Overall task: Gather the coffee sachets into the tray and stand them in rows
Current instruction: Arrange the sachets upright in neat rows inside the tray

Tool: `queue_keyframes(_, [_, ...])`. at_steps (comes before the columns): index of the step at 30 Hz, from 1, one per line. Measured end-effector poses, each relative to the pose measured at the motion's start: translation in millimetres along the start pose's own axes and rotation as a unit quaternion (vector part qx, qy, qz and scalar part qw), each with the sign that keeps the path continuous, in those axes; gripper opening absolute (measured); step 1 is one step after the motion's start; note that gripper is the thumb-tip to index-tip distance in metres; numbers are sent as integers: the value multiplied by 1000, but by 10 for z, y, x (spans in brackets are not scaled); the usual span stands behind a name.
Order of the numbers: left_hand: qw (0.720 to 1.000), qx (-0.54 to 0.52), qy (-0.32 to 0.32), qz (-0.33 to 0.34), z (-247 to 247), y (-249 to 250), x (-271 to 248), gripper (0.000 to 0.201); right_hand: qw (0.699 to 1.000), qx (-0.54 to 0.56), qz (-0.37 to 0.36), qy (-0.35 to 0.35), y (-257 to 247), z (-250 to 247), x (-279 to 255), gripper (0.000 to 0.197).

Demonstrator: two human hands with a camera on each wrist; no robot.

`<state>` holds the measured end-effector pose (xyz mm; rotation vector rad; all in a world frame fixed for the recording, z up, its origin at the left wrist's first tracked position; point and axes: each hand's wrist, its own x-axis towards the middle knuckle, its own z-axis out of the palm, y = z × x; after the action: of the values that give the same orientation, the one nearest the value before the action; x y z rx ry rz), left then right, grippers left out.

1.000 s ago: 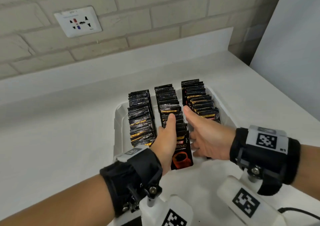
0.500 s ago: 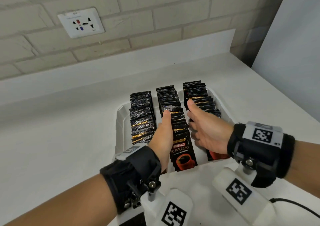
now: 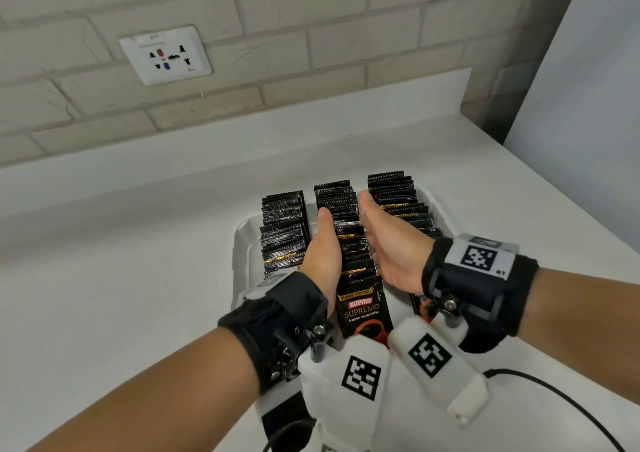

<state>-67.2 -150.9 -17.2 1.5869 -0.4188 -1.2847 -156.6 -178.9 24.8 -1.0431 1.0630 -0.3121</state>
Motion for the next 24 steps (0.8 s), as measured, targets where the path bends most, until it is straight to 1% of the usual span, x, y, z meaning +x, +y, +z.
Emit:
queue_keyframes(2, [1000, 1, -6, 0, -10, -14, 18, 67, 1000, -3, 4, -7, 3, -17, 27, 62])
queue_keyframes(3, [1000, 0, -7, 1, -16, -10, 20, 66, 1000, -1, 6, -9, 0, -21, 49, 60])
queue_keyframes(5, [1000, 2, -2, 4, -22, 23, 34, 58, 1000, 5, -2, -6, -23, -35, 82, 57])
queue_keyframes(9, [1000, 7, 11, -5, -13, 99, 66, 56, 1000, 10, -11, 14, -110, -59, 195, 68])
queue_keyframes(12, [1000, 19, 12, -8, 15, 168, 19, 62, 1000, 20, -15, 17, -149, -12, 266, 74])
queue_keyframes(15, [999, 35, 15, -2, 18, 194, -9, 67, 999, 17, -26, 19, -121, 30, 340, 73])
queue_keyframes(18, [1000, 15, -1, 3, 2, 192, 29, 67, 999, 18, -30, 22, -91, 2, 406, 73])
queue_keyframes(20, [1000, 9, 6, 17, 9, 199, 44, 67, 999, 20, -28, 25, -104, -20, 433, 73])
queue_keyframes(21, [1000, 14, 6, 18, 9, 201, 50, 73, 999, 20, -29, 28, -117, -20, 446, 74])
queue_keyframes(23, [1000, 11, 13, 16, -2, 180, 111, 95, 999, 17, -32, 35, -152, 1, 471, 75])
queue_keyframes(24, [1000, 8, 19, 21, 3, 170, 139, 100, 999, 15, -34, 39, -165, 13, 478, 75])
